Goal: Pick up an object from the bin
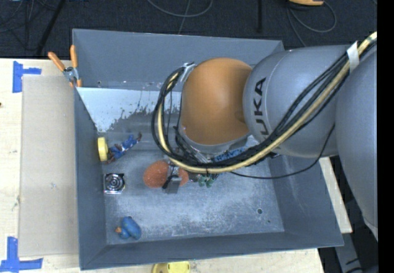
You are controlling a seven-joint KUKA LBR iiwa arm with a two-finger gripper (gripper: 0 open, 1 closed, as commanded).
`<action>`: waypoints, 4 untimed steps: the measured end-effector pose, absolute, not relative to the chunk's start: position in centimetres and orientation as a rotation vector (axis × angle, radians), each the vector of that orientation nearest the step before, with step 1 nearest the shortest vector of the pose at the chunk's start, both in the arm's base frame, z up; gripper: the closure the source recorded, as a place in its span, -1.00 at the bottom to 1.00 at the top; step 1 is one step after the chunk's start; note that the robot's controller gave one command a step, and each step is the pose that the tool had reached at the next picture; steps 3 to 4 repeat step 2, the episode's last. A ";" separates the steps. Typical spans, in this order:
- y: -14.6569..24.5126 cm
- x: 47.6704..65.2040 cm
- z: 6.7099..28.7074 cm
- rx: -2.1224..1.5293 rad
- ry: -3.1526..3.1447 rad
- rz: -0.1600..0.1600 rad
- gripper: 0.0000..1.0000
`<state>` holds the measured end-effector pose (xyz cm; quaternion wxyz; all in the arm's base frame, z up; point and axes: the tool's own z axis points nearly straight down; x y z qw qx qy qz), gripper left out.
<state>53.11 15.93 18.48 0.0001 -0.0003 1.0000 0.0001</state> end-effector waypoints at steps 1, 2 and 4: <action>15.9 53.1 18.5 0.000 3.142 0.000 1.00; 15.2 53.0 26.2 -0.032 3.141 0.000 1.00; 15.2 53.0 26.2 -0.032 3.141 0.000 1.00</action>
Offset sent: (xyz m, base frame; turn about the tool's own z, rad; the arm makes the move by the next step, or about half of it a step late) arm -0.0011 -0.0075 0.0777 -0.0193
